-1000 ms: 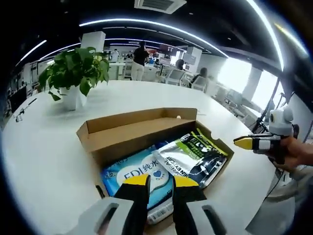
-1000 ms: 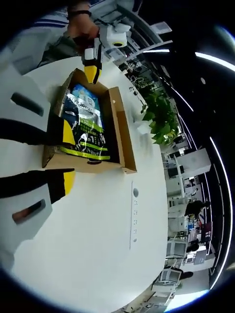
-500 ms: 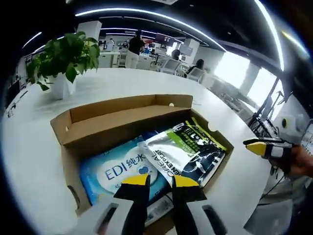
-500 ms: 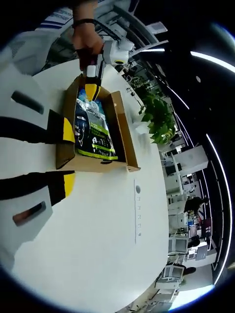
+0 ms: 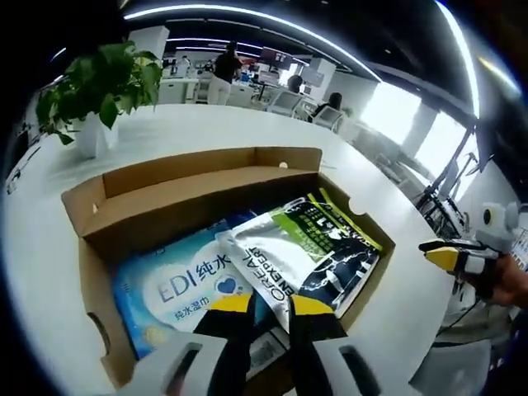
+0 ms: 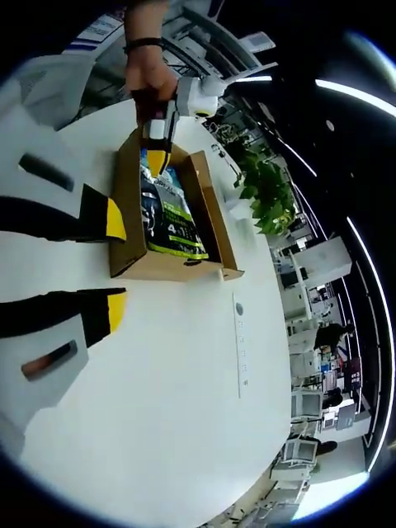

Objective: Operate the shoe box by opening the lid, removing the specified soft item, and placing it in the target area until the item is outside and the box remains undamaged.

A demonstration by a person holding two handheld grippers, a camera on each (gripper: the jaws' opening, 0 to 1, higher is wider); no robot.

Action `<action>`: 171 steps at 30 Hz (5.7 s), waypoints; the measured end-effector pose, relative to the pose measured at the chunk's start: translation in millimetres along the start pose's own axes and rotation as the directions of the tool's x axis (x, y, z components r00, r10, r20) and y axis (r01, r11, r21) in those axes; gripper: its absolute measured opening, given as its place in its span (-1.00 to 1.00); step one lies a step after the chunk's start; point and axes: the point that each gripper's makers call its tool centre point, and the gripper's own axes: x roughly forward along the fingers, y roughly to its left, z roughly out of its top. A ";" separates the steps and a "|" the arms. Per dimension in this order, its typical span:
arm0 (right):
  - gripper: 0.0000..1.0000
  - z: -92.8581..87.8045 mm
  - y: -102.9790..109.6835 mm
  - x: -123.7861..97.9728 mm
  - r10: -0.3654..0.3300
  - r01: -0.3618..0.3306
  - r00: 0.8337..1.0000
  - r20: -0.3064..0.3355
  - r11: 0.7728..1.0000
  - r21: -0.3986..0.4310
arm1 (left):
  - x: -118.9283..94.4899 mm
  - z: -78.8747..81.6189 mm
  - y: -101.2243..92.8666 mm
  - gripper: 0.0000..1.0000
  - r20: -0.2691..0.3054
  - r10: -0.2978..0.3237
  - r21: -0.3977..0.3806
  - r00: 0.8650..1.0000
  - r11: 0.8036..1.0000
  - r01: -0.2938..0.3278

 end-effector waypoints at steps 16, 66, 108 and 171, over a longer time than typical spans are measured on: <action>-0.64 17.8 19.1 16.2 0.046 -0.046 0.999 -0.016 0.998 -0.039 | -5.6 2.9 3.5 -0.94 0.025 -0.016 -0.014 1.000 1.000 0.017; -0.82 -8.3 75.6 113.5 0.147 -0.164 0.943 -0.300 0.986 -0.031 | -29.7 -12.3 43.7 -0.96 0.024 0.013 -0.060 1.000 0.998 -0.011; -1.00 17.8 73.7 85.6 0.190 -0.172 0.969 -0.160 0.978 0.117 | -32.2 19.0 15.7 -0.99 0.083 -0.028 -0.036 0.996 0.999 0.031; -1.00 -21.1 -109.2 -84.4 -0.092 0.078 0.996 0.021 0.931 0.356 | 68.1 26.5 -215.8 -0.99 -0.124 -0.303 0.319 0.945 0.890 0.327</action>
